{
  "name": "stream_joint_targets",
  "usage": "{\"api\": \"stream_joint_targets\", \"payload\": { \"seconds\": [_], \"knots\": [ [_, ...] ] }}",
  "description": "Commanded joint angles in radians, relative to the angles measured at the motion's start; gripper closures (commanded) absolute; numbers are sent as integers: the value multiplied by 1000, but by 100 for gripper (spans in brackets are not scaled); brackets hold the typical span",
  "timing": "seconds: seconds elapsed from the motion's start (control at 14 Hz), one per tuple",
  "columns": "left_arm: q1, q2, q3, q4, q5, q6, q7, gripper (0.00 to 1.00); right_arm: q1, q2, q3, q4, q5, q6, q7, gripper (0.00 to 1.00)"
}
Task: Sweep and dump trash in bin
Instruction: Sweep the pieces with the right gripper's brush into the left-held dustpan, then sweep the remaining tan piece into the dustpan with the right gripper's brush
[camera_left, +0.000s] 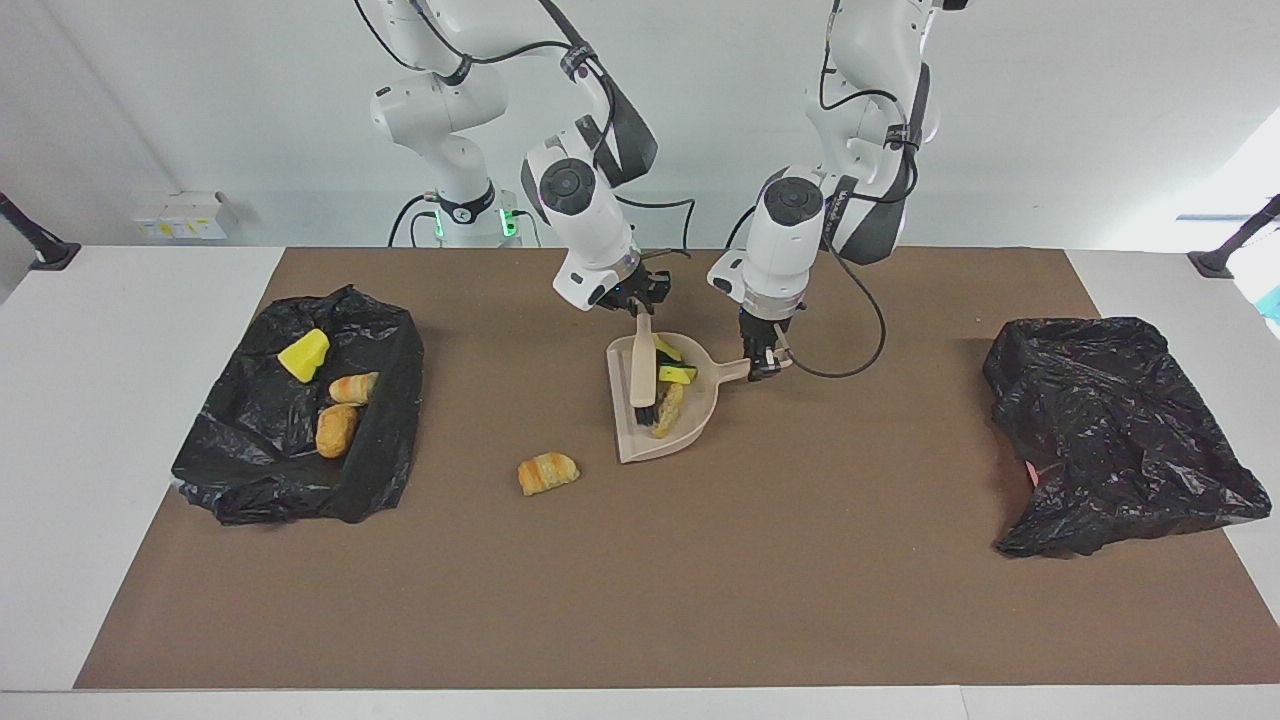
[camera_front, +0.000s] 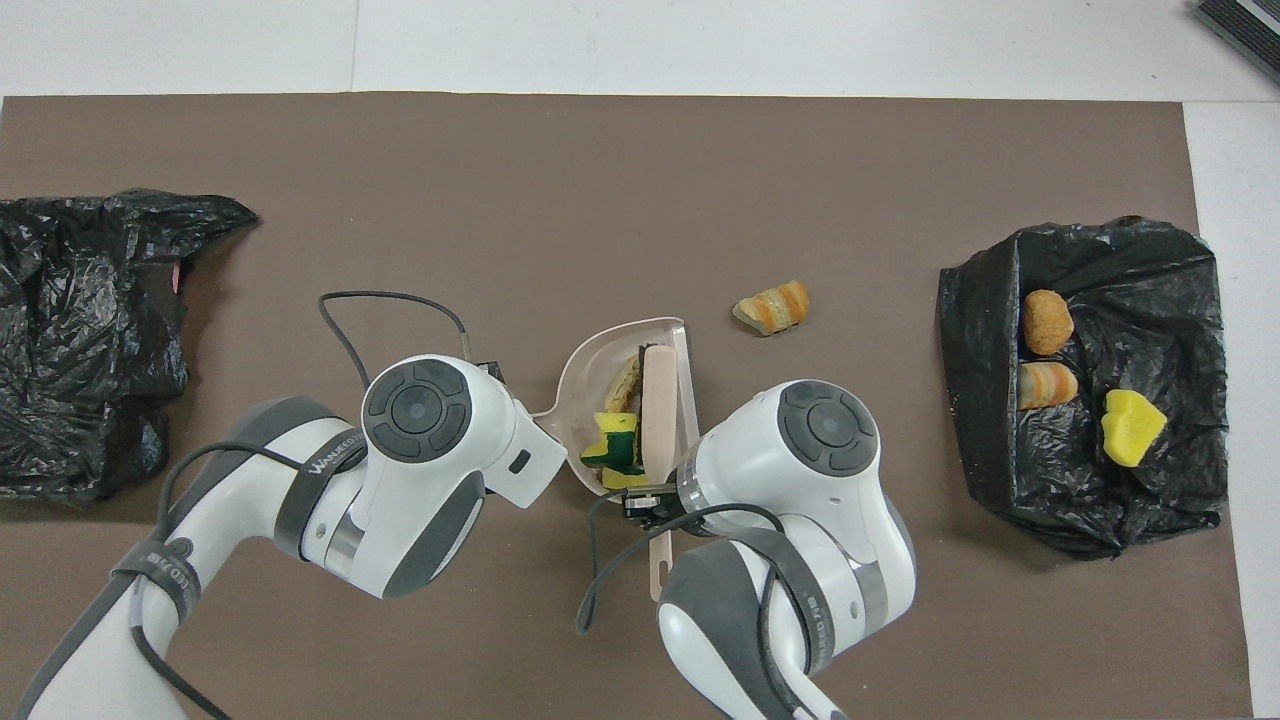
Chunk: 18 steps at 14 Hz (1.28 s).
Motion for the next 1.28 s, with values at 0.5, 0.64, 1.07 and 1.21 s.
{"api": "stream_joint_targets", "payload": {
  "seconds": [0.5,0.64,1.07,1.21],
  "knots": [
    [10,19,12,25,-7,27,-71,100,-274,21,-1,183,-461,-209,-246,100],
    [18,21,14,29,-9,21,-132,100,-282,109,-1,261,-562,-200,-283,100],
    [12,27,12,45,-9,-47,-229,100,-245,272,14,320,-639,-147,-300,100],
    [9,26,12,45,-9,-56,-234,100,-241,261,38,297,-502,-192,-316,100]
  ]
}}
